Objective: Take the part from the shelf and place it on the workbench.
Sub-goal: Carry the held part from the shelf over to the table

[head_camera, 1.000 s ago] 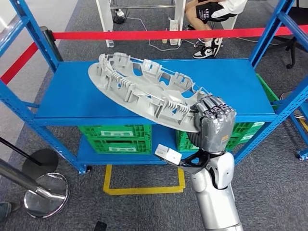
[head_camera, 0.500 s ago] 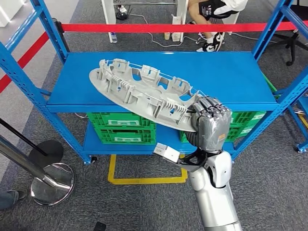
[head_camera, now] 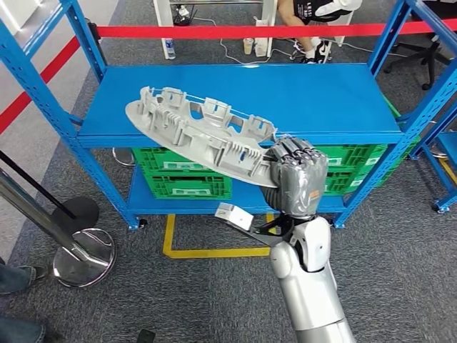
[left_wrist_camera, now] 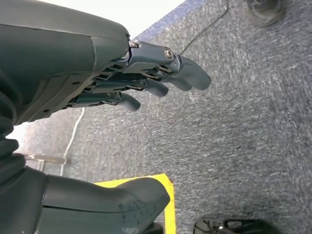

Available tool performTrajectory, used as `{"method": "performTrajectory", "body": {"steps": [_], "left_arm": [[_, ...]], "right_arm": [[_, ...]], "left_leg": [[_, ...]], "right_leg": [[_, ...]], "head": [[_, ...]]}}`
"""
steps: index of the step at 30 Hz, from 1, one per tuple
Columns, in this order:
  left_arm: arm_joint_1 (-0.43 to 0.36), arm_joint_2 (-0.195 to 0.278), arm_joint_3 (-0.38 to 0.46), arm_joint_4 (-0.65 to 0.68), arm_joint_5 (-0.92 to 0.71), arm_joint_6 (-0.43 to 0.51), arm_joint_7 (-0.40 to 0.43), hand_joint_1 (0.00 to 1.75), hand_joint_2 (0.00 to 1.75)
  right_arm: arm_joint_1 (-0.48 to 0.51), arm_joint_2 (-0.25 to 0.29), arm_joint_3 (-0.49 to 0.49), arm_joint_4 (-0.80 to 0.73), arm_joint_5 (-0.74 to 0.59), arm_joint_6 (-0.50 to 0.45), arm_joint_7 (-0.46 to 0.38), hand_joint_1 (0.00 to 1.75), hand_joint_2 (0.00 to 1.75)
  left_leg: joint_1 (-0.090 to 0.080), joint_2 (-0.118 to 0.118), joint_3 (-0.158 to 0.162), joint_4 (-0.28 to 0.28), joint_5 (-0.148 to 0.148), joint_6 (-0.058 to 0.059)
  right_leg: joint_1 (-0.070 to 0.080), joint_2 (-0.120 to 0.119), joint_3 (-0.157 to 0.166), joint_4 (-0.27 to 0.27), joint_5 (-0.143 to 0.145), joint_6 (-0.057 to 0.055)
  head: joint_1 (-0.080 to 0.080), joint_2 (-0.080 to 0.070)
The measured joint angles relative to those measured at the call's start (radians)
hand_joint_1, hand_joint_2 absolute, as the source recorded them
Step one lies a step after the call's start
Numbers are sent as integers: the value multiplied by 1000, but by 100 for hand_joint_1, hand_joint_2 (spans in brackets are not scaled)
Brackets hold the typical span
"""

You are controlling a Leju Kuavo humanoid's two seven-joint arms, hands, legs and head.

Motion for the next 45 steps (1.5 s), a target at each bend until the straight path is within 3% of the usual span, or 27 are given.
{"method": "performTrajectory", "body": {"steps": [2, 4, 7, 8, 9, 11, 13, 15, 16, 18, 19, 21, 23, 24, 25, 26, 28, 30, 31, 33, 35, 38, 39, 40, 41, 43, 45], "left_arm": [[-1, 0, 4, 0, 4, 1, 0, 0, 175], [1, -1, 9, 0, 7, 2, 1, 0, 175], [0, -1, 15, 0, 8, 3, 2, 0, 175], [0, -1, 17, 0, 9, 3, 2, 0, 175], [0, -1, 19, 0, 9, 3, 2, 0, 175], [1, -1, 21, 0, 9, 2, 2, 0, 175], [0, -1, 23, 0, 11, 1, 3, 0, 175], [-1, 0, 26, 0, 13, -3, 4, 0, 175], [-2, 1, 27, 0, 14, -4, 6, 0, 175], [-3, 4, 28, 0, 15, -6, 10, 0, 175], [-3, 5, 29, 0, 15, -6, 12, 0, 175], [-2, 8, 31, 0, 16, -5, 15, 0, 175], [-3, 11, 33, 0, 16, -4, 16, 0, 175], [-3, 13, 34, 0, 16, -4, 16, 0, 175], [-3, 14, 34, 0, 16, -4, 16, 0, 175], [-3, 15, 34, 0, 16, -4, 16, 0, 175], [-5, 17, 35, 0, 16, -2, 17, 0, 175], [-7, 17, 35, 0, 15, -1, 17, 0, 175], [-9, 18, 36, 0, 15, -1, 17, 0, 175], [-9, 18, 38, 0, 15, 0, 17, 0, 175], [-9, 18, 42, 0, 15, 0, 18, 0, 175], [-9, 18, 44, 0, 15, 0, 18, 0, 175], [-10, 18, 44, 0, 15, -1, 18, 0, 175], [-10, 19, 44, 0, 16, -2, 18, 0, 175], [-10, 19, 44, 0, 16, -4, 18, 0, 175], [-10, 19, 45, 0, 16, -7, 18, 0, 175], [-11, 19, 45, 0, 16, -8, 17, 0, 175]], "right_arm": [[-9, 1, 22, 13, 6, 0, 17, 175, 175], [-13, 1, 33, 24, 7, 0, 24, 175, 175], [-18, 1, 43, 37, 7, 0, 27, 175, 175], [-19, 1, 46, 42, 8, 0, 28, 175, 175], [-20, 1, 48, 46, 8, 0, 28, 175, 175], [-22, 1, 51, 54, 10, 0, 32, 175, 175], [-26, 2, 57, 58, 17, 0, 44, 175, 175], [-36, 6, 68, 63, 24, 0, 60, 175, 175], [-43, 8, 75, 66, 29, 0, 68, 175, 175], [-53, 11, 89, 75, 38, 0, 89, 175, 175], [-56, 12, 96, 80, 42, 0, 98, 175, 175], [-60, 15, 107, 89, 47, 0, 111, 175, 175], [-62, 16, 117, 97, 49, 0, 118, 175, 175], [-63, 16, 120, 100, 49, 0, 120, 175, 175], [-63, 16, 123, 104, 50, 0, 121, 175, 175], [-63, 16, 125, 107, 51, 0, 123, 175, 175], [-64, 16, 130, 112, 53, 0, 129, 175, 175], [-67, 17, 137, 115, 56, 0, 135, 175, 175], [-70, 18, 140, 117, 57, 0, 138, 175, 175], [-74, 18, 146, 120, 57, 0, 141, 175, 175], [-75, 18, 147, 124, 58, 0, 143, 175, 175], [-77, 18, 148, 130, 58, 0, 145, 175, 175], [-77, 18, 148, 132, 58, 0, 146, 175, 175], [-77, 18, 148, 134, 58, 0, 147, 175, 175], [-77, 18, 148, 136, 58, 0, 149, 175, 175], [-79, 18, 149, 137, 58, 0, 154, 175, 175], [-82, 19, 153, 138, 58, -1, 157, 175, 175]], "left_leg": [[-6, 0, -5, -16, 1, 25], [-8, 2, -23, -20, 21, 50], [-12, 3, -63, -22, 55, 72], [-15, 3, -78, -21, 66, 74], [-18, 3, -93, -20, 77, 75], [-24, 3, -121, -19, 99, 75], [-30, 2, -144, -18, 119, 72], [-33, 4, -160, -19, 140, 64], [-32, 6, -166, -21, 151, 58], [-29, 7, -173, -27, 169, 46], [-28, 6, -178, -21, 157, 39], [-25, 4, -199, 44, 81, 26], [-22, 4, -228, 175, -9, 17], [-21, 4, -233, 227, -27, 15], [-20, 4, -225, 253, -24, 14], [-20, 4, -201, 242, -5, 14], [-19, 4, -111, 133, 34, 18], [-22, 1, -34, 14, 36, 28], [-24, 0, -19, -15, 29, 33], [-24, 1, -23, -30, 31, 45], [-22, 5, -37, -34, 45, 62], [-22, 8, -64, -34, 69, 77], [-23, 8, -74, -33, 77, 77], [-24, 9, -83, -32, 85, 77], [-25, 9, -93, -32, 92, 76], [-27, 8, -109, -30, 107, 73], [-30, 7, -122, -30, 123, 65]], "right_leg": [[-2, -1, -11, -2, 17, 16], [-7, 0, -26, 11, -4, 26], [-7, 7, -72, 159, -144, 29], [-6, 9, -81, 220, -177, 28], [-5, 10, -81, 260, -188, 25], [-1, 11, -34, 250, -148, 16], [7, 11, 65, 132, -109, 1], [13, 12, 145, 9, -121, -9], [16, 12, 159, -22, -129, -10], [16, 12, 150, -37, -113, -14], [14, 10, 143, -40, -101, -19], [10, 6, 128, -45, -77, -29], [10, 5, 102, -42, -57, -34], [11, 5, 88, -39, -48, -33], [10, 4, 74, -36, -39, -33], [10, 4, 61, -33, -32, -31], [11, 5, 40, -26, -20, -25], [13, 5, 25, -19, -9, -15], [14, 5, 19, -17, -3, -9], [13, 5, 7, -14, 5, 2], [11, 7, -17, 20, -34, 12], [9, 11, -70, 196, -160, 21], [9, 11, -80, 249, -182, 23], [9, 11, -75, 272, -182, 23], [9, 11, -52, 258, -165, 21], [11, 11, 40, 135, -115, 12], [15, 12, 125, 5, -99, 2]], "head": [[0, 0], [2, 0], [6, 0], [7, 0], [6, 0], [6, 0], [6, 0], [5, 0], [5, 0], [6, 0], [5, 0], [2, 0], [0, 0], [0, 0], [0, 0], [0, 0], [0, 0], [1, 0], [2, 0], [2, 0], [5, 0], [10, 0], [10, 0], [10, 0], [10, 0], [10, 0], [9, 0]]}}
